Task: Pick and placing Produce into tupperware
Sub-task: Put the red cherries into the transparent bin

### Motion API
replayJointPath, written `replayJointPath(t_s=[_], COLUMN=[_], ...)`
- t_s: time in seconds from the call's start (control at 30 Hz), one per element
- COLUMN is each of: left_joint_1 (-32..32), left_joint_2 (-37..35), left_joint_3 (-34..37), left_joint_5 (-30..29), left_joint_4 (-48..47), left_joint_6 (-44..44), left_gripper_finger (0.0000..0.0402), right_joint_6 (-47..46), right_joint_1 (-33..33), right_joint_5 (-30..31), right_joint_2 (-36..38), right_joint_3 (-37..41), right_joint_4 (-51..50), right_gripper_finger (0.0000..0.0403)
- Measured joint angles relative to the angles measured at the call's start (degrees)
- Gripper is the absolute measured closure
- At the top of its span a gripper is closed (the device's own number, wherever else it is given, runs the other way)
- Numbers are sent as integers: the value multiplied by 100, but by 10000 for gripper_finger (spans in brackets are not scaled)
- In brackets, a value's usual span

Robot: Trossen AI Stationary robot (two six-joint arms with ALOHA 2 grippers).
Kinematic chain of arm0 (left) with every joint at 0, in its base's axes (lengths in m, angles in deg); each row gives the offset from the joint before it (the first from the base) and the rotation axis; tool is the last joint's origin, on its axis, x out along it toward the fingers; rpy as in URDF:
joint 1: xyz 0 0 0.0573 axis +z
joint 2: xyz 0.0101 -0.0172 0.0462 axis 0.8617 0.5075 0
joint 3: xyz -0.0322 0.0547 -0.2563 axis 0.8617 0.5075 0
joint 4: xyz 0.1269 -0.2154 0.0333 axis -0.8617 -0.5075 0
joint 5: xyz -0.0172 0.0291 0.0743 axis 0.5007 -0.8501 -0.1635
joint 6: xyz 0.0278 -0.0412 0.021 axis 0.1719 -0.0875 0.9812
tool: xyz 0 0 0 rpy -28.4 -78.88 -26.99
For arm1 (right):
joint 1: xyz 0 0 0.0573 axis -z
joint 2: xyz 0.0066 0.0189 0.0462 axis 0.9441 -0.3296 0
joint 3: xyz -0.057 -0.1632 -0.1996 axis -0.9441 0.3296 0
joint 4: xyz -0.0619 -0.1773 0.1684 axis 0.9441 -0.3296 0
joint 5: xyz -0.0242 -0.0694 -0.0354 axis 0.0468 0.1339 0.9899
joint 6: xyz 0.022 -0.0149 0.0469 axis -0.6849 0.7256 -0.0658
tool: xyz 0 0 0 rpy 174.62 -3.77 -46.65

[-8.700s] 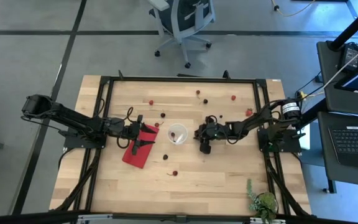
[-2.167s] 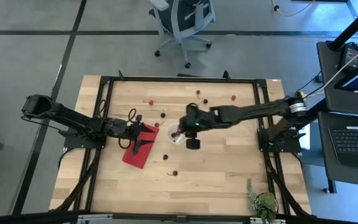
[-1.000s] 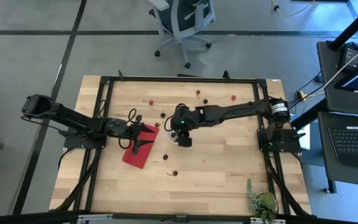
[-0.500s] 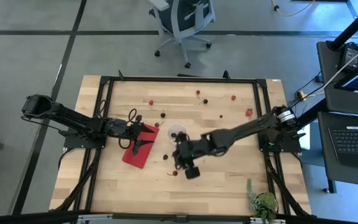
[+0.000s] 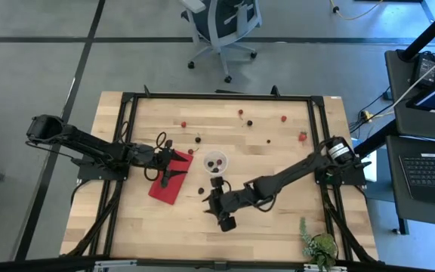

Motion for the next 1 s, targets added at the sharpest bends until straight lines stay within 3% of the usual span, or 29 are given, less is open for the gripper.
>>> replayJointPath(t_s=[0.37,0.5,0.8,1.0], left_joint_1=[-1,-2,0,-1], left_joint_2=[1,2,0,2], left_joint_3=[0,0,0,0], left_joint_5=[15,15,15,15], left_joint_4=[0,0,0,-2], left_joint_6=[-4,4,7,7], left_gripper_finger=[190,190,190,190], right_joint_6=[-848,-1076,-1173,-1213], right_joint_1=[-10,-13,-9,11], right_joint_5=[31,-117,-113,-112], right_joint_2=[0,0,2,-342], right_joint_3=[1804,2048,2074,1987], right_joint_4=[2688,2938,3030,3108], right_gripper_finger=[230,213,114,104])
